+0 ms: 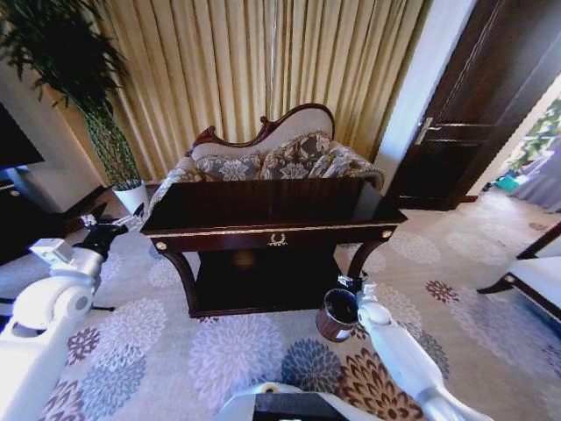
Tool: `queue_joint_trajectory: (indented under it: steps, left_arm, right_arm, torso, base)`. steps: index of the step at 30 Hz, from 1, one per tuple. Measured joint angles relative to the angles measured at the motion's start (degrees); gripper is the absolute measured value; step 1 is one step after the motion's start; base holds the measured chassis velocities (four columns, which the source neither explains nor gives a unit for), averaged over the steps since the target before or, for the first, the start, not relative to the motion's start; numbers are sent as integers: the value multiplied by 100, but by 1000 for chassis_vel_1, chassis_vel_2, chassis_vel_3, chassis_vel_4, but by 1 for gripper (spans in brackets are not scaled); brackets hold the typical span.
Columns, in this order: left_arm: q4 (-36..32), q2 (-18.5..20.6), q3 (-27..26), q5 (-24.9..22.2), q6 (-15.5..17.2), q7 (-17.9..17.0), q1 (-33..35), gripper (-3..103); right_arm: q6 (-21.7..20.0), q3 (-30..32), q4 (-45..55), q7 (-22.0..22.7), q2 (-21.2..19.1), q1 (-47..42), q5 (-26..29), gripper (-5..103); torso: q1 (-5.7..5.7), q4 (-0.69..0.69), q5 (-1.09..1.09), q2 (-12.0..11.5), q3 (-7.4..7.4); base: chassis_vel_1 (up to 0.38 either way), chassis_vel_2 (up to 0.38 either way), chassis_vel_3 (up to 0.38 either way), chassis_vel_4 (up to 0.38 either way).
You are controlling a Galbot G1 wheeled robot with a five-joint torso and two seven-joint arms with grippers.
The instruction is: Move to the front of the table and place the trash on the table into the trash bin.
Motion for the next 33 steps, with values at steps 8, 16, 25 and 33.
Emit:
queue_joint_trajectory:
  steps: [8,16,25,33]
  left_arm:
    - [-2,-40,-33,5,2,-15,-3,100]
    - [-116,-210,-179,97,114,-158,114,100]
    - [-139,-415,-438,141,271,-425,361,100]
    - [-155,-422,-529,140,273,-417,454,100]
  right_arm:
    - [-854,692,2021,-1,-374,-571,491,100]
    - [-1385,962,3555,127,-531,-704,826,100]
    - [-1775,867,4586,513,-639,-667,982,100]
    - [-1814,848,4813,548,-731,-750,1040,100]
  torso:
    - [0,2,-1,0,0]
    - [0,2,0,0,0]
    - [0,2,-1,0,-1]
    - [0,1,0,0,0]
  base:
    - [0,0,0,0]
    - [0,0,0,0]
    - [0,0,0,0]
    - [0,0,0,0]
